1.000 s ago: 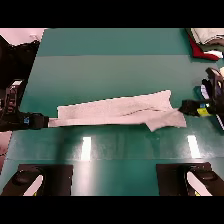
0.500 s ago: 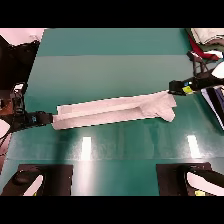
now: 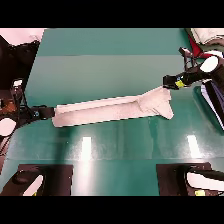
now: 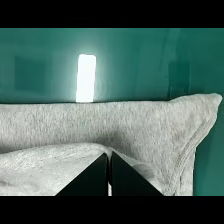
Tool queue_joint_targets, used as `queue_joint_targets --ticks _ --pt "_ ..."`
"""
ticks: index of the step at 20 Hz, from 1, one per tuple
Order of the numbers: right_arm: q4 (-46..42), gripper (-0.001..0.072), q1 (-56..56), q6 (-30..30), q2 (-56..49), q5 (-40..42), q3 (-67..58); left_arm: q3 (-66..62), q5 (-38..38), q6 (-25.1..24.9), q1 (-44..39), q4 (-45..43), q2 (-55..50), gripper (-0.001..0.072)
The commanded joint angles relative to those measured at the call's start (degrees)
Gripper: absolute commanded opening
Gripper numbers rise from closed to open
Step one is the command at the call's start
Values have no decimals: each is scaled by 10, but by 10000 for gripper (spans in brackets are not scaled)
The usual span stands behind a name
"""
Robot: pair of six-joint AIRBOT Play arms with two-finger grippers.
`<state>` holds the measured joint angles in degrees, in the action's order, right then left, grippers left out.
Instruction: Fold the shirts.
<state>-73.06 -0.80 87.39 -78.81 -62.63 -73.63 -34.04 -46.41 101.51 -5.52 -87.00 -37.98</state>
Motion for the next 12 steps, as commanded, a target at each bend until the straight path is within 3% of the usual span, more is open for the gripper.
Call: queue_joint_targets --ticks 1,2,3,4,8,10,11,12 --pt "0 21 0 -1 -4 31 -2 1 42 21 0 -1 -27 26" --pt "0 135 0 -1 -4 37 -2 1 57 23 0 0 -31 254" --pt "1 374 0 -1 -4 42 -2 1 73 30 0 0 -31 540" --pt "0 515 2 -1 -4 42 -2 1 85 42 2 0 -31 551" --pt "2 518 50 -4 -4 0 -2 -7 80 50 3 0 -31 529" --pt "44 517 90 -71 -9 -59 -2 -7 72 50 3 14 -31 522" --pt "80 517 117 -103 -17 -98 -2 -7 66 50 3 26 -31 336" --pt "112 518 144 -126 -31 -132 -2 -7 63 49 3 33 -31 53"
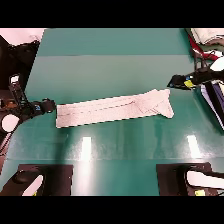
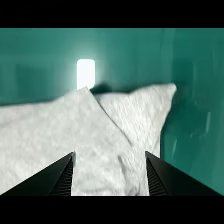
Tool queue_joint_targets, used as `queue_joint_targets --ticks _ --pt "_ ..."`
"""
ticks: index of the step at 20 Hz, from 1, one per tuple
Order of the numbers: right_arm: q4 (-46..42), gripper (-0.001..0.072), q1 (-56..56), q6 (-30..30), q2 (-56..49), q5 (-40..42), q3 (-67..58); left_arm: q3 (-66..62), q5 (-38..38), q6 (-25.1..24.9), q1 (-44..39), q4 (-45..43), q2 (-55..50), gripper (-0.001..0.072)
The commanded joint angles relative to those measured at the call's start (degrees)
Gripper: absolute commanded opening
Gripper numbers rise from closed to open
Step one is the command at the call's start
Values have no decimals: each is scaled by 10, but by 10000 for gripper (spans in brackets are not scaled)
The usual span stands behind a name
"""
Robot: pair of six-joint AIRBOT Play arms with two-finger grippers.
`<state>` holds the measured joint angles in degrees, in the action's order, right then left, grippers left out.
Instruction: Fold the shirts.
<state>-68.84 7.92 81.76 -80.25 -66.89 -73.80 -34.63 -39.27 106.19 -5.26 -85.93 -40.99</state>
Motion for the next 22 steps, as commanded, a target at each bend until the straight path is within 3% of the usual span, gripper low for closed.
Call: queue_joint_targets --ticks 1,2,3,4,7,11,18,22 --pt "91 518 78 -80 -32 -112 0 -1 -9 -1 0 24 -1 23" --pt "100 543 99 -84 -49 -130 0 -1 -9 -1 0 26 -1 24" --pt "111 659 116 -90 -66 -144 0 -1 -13 -1 0 28 -1 23" --pt "127 683 130 -100 -85 -157 0 -1 -20 -1 0 28 -1 24" --pt "179 683 150 -125 -133 -171 0 -1 -43 -1 0 28 -1 24" --pt "182 682 132 -154 -175 -157 0 -1 -60 -1 0 28 -1 24" --pt "183 679 119 -155 -186 -133 0 -1 -90 -2 0 30 -1 23" --pt "183 590 77 -169 -186 -131 0 -1 -97 -47 0 87 -1 23"
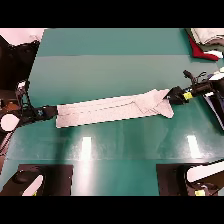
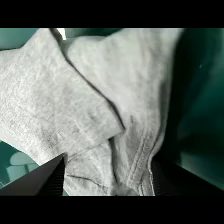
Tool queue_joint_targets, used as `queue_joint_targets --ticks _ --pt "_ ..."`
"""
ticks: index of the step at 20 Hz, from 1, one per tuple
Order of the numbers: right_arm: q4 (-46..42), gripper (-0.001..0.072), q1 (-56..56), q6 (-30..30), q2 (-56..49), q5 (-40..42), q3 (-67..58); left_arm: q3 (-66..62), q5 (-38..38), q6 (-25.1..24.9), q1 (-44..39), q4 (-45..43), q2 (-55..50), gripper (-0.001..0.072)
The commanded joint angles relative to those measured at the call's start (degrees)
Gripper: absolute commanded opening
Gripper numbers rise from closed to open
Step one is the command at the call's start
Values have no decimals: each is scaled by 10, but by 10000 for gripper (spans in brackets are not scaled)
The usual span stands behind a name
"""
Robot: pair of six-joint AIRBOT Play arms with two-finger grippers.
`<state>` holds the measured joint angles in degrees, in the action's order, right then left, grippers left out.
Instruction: Fold the shirts.
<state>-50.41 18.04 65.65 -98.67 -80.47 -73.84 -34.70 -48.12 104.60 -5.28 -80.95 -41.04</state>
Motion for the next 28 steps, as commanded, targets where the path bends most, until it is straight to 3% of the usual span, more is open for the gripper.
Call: queue_joint_targets --ticks 1,3,4,5,6,7,9,14,20,23,28 --pt "-2 539 -33 -8 -2 9 0 0 -13 -42 0 53 0 23" --pt "-2 482 -47 -8 -2 10 0 0 -20 -48 -3 69 -1 22" --pt "-2 418 -52 -8 -2 11 0 -1 -19 -48 -10 69 -2 22" --pt "-2 409 -56 -8 -2 14 0 0 -16 -51 -21 69 -2 22" --pt "-1 337 -58 -10 -2 15 0 0 -11 -52 -33 69 -2 22" --pt "-1 176 -63 -22 -2 15 0 -1 -6 -51 -47 72 -5 22" --pt "-1 13 -65 -33 -2 14 0 -6 -3 -51 -74 82 -28 22" --pt "9 12 -65 -38 21 9 0 -96 14 -52 -167 84 -155 22" --pt "136 9 -81 -38 142 5 0 -316 33 -84 -278 88 -421 22" --pt "148 9 -117 -38 208 7 0 -405 30 -96 -302 97 -537 22" --pt "149 9 -166 -15 267 10 0 -438 25 -97 -300 111 -576 22"
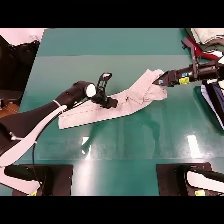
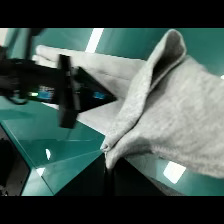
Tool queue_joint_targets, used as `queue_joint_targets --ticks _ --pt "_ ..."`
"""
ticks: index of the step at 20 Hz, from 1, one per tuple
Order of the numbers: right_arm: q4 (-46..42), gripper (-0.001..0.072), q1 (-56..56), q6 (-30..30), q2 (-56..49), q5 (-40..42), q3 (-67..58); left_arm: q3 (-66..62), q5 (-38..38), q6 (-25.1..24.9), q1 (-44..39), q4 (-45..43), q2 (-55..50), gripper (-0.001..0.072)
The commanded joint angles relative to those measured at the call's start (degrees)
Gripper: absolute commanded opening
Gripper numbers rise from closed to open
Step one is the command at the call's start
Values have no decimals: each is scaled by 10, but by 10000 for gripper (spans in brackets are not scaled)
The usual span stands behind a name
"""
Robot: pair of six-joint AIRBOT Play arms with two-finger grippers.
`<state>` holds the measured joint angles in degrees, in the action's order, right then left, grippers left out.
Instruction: Fold the shirts.
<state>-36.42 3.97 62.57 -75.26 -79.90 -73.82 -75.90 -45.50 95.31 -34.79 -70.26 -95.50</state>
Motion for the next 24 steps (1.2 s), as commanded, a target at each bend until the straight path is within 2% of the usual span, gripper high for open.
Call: queue_joint_targets --ticks 1,4,9,13,18,24 --pt "9 8 -34 25 37 4 -1 -26 -5 -4 -5 0 -32 22" --pt "7 7 -66 36 28 -3 -29 -26 -19 -3 -5 -38 -17 22" --pt "3 8 -151 55 -39 -10 -151 -26 -62 -3 19 -189 90 22" --pt "3 7 -244 56 -112 -1 -244 -26 -133 -4 118 -202 217 23" --pt "2 8 -360 56 -217 48 -358 -26 -163 -4 224 -229 372 23" --pt "2 10 -418 64 -314 129 -380 -27 -243 -19 252 -254 441 24"
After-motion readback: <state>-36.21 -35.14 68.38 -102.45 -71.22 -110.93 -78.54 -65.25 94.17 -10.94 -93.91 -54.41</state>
